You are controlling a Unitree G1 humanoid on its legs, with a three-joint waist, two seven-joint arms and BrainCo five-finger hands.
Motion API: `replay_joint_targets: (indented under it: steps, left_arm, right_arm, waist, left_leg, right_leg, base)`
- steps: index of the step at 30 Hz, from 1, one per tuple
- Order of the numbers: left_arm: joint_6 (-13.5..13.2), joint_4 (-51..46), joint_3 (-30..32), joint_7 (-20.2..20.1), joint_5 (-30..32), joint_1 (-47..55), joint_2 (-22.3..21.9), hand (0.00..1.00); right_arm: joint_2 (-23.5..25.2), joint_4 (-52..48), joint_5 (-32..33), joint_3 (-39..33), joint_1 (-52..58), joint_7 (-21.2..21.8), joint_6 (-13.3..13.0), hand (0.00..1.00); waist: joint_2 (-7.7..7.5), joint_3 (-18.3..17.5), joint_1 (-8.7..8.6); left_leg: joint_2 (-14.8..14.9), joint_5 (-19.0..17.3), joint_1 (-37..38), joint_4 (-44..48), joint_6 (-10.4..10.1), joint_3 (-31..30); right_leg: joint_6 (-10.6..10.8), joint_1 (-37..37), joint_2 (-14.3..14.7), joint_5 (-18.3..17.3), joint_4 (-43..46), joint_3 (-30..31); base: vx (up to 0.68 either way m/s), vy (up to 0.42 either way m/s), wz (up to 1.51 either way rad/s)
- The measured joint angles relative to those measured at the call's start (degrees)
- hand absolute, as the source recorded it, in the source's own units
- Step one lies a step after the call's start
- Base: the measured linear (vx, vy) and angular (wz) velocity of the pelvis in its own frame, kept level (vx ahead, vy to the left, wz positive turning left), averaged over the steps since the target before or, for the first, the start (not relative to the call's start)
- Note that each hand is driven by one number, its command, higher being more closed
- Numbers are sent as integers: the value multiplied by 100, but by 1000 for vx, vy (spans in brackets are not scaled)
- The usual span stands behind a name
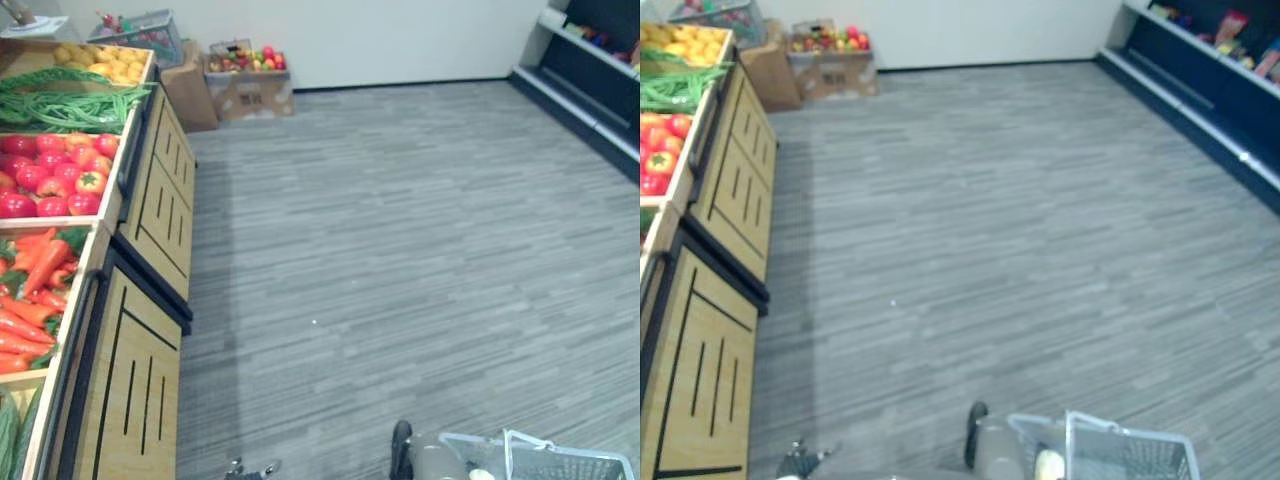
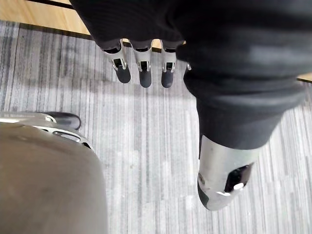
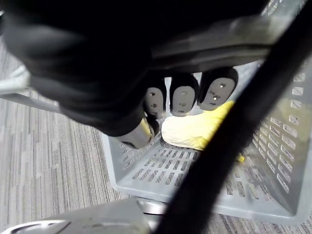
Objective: Pick vegetable in the basket
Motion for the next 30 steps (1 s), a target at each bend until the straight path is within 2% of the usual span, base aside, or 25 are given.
replay_joint_targets:
  steps: [1,3,4,5,6,7,9,10,11,12,13,14,15,16,17,18,19,20,23,24,25,26,28,29,30]
  left_arm:
    - [1,-10,103,3,24,17,-42,0]
    - [-2,-96,216,12,31,72,-109,0]
    - [-5,-173,229,10,37,108,-146,0]
    - [-10,-207,269,4,41,130,-185,0]
    - [-10,-258,349,8,41,158,-228,0]
    - [-37,-337,379,25,33,213,-272,0]
    - [-53,-346,375,100,19,274,-246,0]
    - [-92,-347,372,164,-30,297,-225,0]
    - [-99,-347,372,176,-30,308,-223,0]
    - [-118,-349,371,219,-36,334,-217,0]
    - [-127,-351,356,238,-41,321,-200,0]
    - [-135,-351,336,247,-43,332,-199,0]
    - [-138,-347,291,253,-45,366,-223,0]
    - [-135,-331,316,267,-61,358,-82,0]
    - [-147,-349,317,291,-58,360,-54,0]
    - [-195,-407,320,364,-53,351,-49,0]
    - [-219,-406,326,380,-53,347,-46,0]
    - [-222,-395,319,407,-51,340,-49,0]
    - [-216,-255,97,420,-2,392,15,0]
    - [-216,-232,-67,426,8,412,43,0]
    - [-206,-190,-157,425,10,410,51,0]
    - [-120,-96,-301,426,4,401,94,0]
    - [33,-42,-502,417,1,430,239,0]
    - [73,-6,-579,410,-23,436,329,0]
    - [120,21,-632,405,-33,443,353,0]
  right_arm:
    - [15,-5,-4,-72,16,-2,7,100]
    - [12,-3,-9,-127,51,3,90,100]
    - [-32,-1,-7,-137,63,14,198,100]
    - [-44,9,-7,-141,111,25,262,100]
    - [-92,17,-9,-134,166,31,353,100]
    - [-145,44,-10,-113,179,36,447,100]
    - [-172,46,-7,-113,142,31,507,100]
    - [-172,39,-7,-116,70,25,476,100]
    - [-173,35,-7,-116,46,24,460,100]
    - [-179,14,-11,-125,-46,17,415,100]
    - [-188,-2,-30,-172,-96,15,369,100]
    - [-204,-22,-65,-184,-123,18,344,100]
    - [-253,-43,-72,-185,-138,31,313,100]
    - [-151,2,-113,-170,-235,40,318,100]
    - [-99,-26,-117,-158,-250,62,256,100]
    - [15,-82,-119,-160,-297,104,122,100]
    - [55,-83,-127,-161,-324,109,87,100]
    - [63,-73,-191,-154,-373,134,59,100]
    - [-103,75,-418,-141,-543,149,10,100]
    - [-190,106,-490,-116,-575,139,-28,100]
    - [-274,110,-520,-117,-576,125,-33,100]
    - [-413,146,-553,-168,-572,96,-34,100]
    - [-514,174,-556,-187,-527,79,-35,100]
    - [-529,206,-561,-206,-517,38,-24,100]
    - [-550,265,-564,-208,-471,26,-17,100]
  waist:
    - [18,-12,-9]
    - [60,-41,-26]
    - [114,-70,-46]
    - [163,-93,-51]
    - [233,-134,-45]
    - [275,-137,-40]
    - [233,-133,-10]
    - [136,-128,36]
    - [115,-116,42]
    - [30,-77,100]
    - [-9,-57,154]
    - [-7,-57,158]
    - [67,-79,167]
    - [-204,-103,240]
    - [-261,-103,205]
    - [-372,-128,218]
    - [-362,-112,240]
    - [-389,-76,318]
    - [-244,-13,410]
    - [-248,-25,422]
    - [-189,-52,419]
    - [-122,-99,373]
    - [-334,-190,287]
    - [-452,-211,202]
    - [-446,-213,143]
  left_leg:
    - [-4,75,-57,332,95,-120]
    - [52,214,-272,1061,275,-225]
    - [193,422,-720,2105,230,-449]
    - [343,754,-1182,2961,159,-633]
    - [478,1351,-1622,3802,1,-819]
    - [583,1669,-2101,4738,-13,-906]
    - [563,1222,-2681,5438,100,-687]
    - [467,913,-2969,5196,141,-230]
    - [436,867,-2999,5072,151,-153]
    - [274,719,-3076,4306,257,221]
    - [79,809,-3066,3128,396,470]
    - [-19,1025,-3035,2434,577,537]
    - [-190,1947,-2923,1029,833,467]
    - [-558,1969,-2654,720,807,504]
    - [-651,1983,-2633,621,824,481]
    - [-667,1862,-2776,801,805,390]
    - [-640,1757,-2893,1034,789,356]
    - [-575,1549,-3061,1540,825,387]
    - [-610,1306,-2927,1895,775,380]
    - [-712,1177,-2904,1890,746,341]
    - [-806,1040,-2851,1836,751,291]
    - [-1017,739,-2716,1620,856,173]
    - [-1501,684,-2462,1345,933,214]
    - [-1770,647,-2302,1274,1029,188]
    - [-1906,585,-2133,1203,1136,59]
  right_leg:
    - [-11,50,-62,-257,223,-64]
    - [-27,318,-68,-463,214,-144]
    - [-28,595,-71,-583,106,-280]
    - [-41,808,-46,-654,-10,-412]
    - [-70,1055,-6,-724,-147,-512]
    - [-133,1418,14,-786,-333,-619]
    - [-138,1933,-46,-791,-677,-775]
    - [-8,2296,-162,-711,-936,-810]
    - [6,2360,-188,-703,-978,-813]
    - [39,2578,-341,-685,-1098,-842]
    - [67,2714,-474,-670,-1113,-886]
    - [84,2786,-520,-668,-1095,-907]
    - [193,2907,-516,-681,-1030,-914]
    - [322,2961,-771,-680,-1009,-832]
    - [308,2970,-793,-639,-1100,-773]
    - [205,2999,-675,-471,-1382,-593]
    - [182,3010,-631,-380,-1495,-559]
    - [430,3179,-628,-208,-1651,-400]
    - [668,3418,-673,173,-1758,-30]
    - [704,3292,-759,195,-1531,126]
    - [705,3190,-803,193,-1326,193]
    - [709,2967,-954,186,-718,274]
    - [558,2474,-1423,301,497,543]
    - [92,2128,-1706,699,1336,628]
    - [-45,1968,-1800,1222,1802,680]
  base:
    - [332,-164,10]
    - [340,-151,30]
    - [339,-108,52]
    - [358,-44,60]
    - [392,17,57]
    - [409,24,50]
    - [438,85,32]
    - [390,102,11]
    - [411,158,0]
    - [312,180,-2]
    - [400,248,1]
    - [378,285,12]
    - [372,275,17]
    - [360,239,27]
    - [325,182,31]
    - [244,130,32]
    - [262,143,23]
    - [240,146,13]
    - [166,137,-5]
    - [103,152,-12]
    - [114,217,5]
    - [116,245,24]
    - [124,233,40]
    - [171,219,53]
    - [237,247,66]
